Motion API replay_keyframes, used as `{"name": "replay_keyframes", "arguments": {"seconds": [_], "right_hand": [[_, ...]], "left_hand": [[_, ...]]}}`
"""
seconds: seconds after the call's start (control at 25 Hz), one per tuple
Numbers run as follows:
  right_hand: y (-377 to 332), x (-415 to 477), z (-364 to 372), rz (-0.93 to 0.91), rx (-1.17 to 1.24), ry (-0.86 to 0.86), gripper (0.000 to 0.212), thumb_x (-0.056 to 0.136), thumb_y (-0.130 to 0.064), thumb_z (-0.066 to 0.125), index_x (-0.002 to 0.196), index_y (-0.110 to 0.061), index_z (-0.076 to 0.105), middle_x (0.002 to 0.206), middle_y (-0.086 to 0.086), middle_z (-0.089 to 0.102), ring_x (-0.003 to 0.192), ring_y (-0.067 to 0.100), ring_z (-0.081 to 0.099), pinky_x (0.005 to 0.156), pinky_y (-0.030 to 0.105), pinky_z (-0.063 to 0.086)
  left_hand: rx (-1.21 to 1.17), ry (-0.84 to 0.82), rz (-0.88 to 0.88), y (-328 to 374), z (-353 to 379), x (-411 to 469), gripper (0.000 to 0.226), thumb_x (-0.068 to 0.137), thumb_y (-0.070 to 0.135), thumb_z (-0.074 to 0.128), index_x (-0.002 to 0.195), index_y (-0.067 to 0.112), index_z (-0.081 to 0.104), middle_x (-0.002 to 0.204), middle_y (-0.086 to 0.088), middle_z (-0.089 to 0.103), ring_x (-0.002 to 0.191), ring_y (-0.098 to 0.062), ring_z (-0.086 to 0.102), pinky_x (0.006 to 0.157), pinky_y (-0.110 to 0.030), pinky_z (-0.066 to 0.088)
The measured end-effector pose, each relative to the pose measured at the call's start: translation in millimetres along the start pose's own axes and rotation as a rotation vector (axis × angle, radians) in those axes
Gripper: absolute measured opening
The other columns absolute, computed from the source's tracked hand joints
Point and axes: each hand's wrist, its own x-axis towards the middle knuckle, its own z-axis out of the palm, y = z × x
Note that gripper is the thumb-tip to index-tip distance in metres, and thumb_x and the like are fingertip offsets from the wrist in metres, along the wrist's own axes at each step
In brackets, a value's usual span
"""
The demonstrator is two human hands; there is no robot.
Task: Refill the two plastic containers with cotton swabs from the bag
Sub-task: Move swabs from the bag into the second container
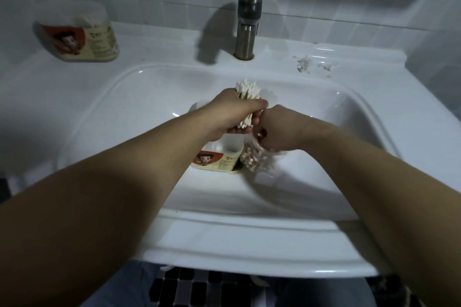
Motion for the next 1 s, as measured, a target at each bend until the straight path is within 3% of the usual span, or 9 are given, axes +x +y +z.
{"name": "replay_keyframes", "arguments": {"seconds": [0.12,0.28,0.44,0.6,0.84,0.92,0.96,1.0], "right_hand": [[4,1,-1,0.026,0.048,0.026,0.021,0.088,-0.016,0.061,0.067,-0.016,0.063,0.064,-0.006,0.056,0.067,0.016,0.057,0.054,0.021,0.037],[16,-4,-12,0.084,0.335,0.102,0.015,0.088,-0.011,0.070,0.080,-0.021,0.077,0.062,-0.013,0.070,0.062,0.006,0.073,0.069,0.022,0.058],[25,-14,-23,0.109,0.458,0.208,0.019,0.086,-0.008,0.071,0.089,-0.024,0.081,0.056,-0.023,0.068,0.063,0.001,0.073,0.062,0.014,0.052],[32,-17,-26,0.140,0.601,0.292,0.020,0.085,-0.006,0.070,0.085,-0.023,0.079,0.068,-0.010,0.075,0.064,0.004,0.074,0.047,0.007,0.040],[37,-12,-26,0.207,0.851,0.416,0.016,0.085,-0.001,0.070,0.087,-0.014,0.079,0.068,-0.003,0.074,0.071,0.017,0.077,0.050,0.011,0.046],[40,-10,-26,0.221,0.958,0.441,0.014,0.085,0.000,0.071,0.087,-0.011,0.078,0.072,0.003,0.074,0.074,0.025,0.077,0.064,0.025,0.061],[40,-10,-25,0.216,1.018,0.449,0.013,0.084,0.001,0.072,0.086,-0.010,0.078,0.074,0.006,0.075,0.074,0.028,0.077,0.078,0.043,0.064],[40,-9,-24,0.213,1.071,0.459,0.012,0.082,0.001,0.073,0.083,-0.010,0.079,0.075,0.009,0.075,0.073,0.029,0.077,0.088,0.061,0.058]], "left_hand": [[-0.001,0.003,0.000,0,0,1,0.013,0.091,0.021,0.071,0.097,0.009,0.073,0.077,-0.005,0.070,0.072,-0.013,0.067,0.064,-0.025,0.056],[0.041,0.010,0.003,-1,1,0,0.014,0.090,0.018,0.072,0.101,0.009,0.074,0.089,-0.005,0.079,0.081,-0.014,0.077,0.062,-0.027,0.058],[0.135,0.050,0.016,-2,2,1,0.013,0.087,0.018,0.074,0.096,0.009,0.073,0.091,-0.008,0.078,0.083,-0.016,0.077,0.071,-0.037,0.065],[0.141,0.071,0.041,-4,1,3,0.013,0.088,0.021,0.076,0.095,0.011,0.072,0.089,-0.007,0.074,0.081,-0.015,0.073,0.072,-0.041,0.065],[0.145,-0.051,0.120,-8,2,6,0.017,0.093,0.024,0.074,0.105,0.012,0.074,0.102,-0.012,0.076,0.096,-0.025,0.073,0.086,-0.048,0.062],[0.197,-0.056,0.165,-8,2,5,0.016,0.092,0.025,0.073,0.106,0.016,0.074,0.102,-0.007,0.076,0.101,-0.023,0.072,0.093,-0.046,0.059],[0.230,-0.059,0.184,-8,3,4,0.018,0.092,0.024,0.074,0.108,0.017,0.074,0.104,-0.005,0.076,0.103,-0.021,0.072,0.096,-0.045,0.057],[0.249,-0.060,0.202,-8,4,4,0.020,0.091,0.021,0.074,0.111,0.017,0.073,0.106,-0.005,0.077,0.103,-0.020,0.072,0.097,-0.044,0.057]]}}
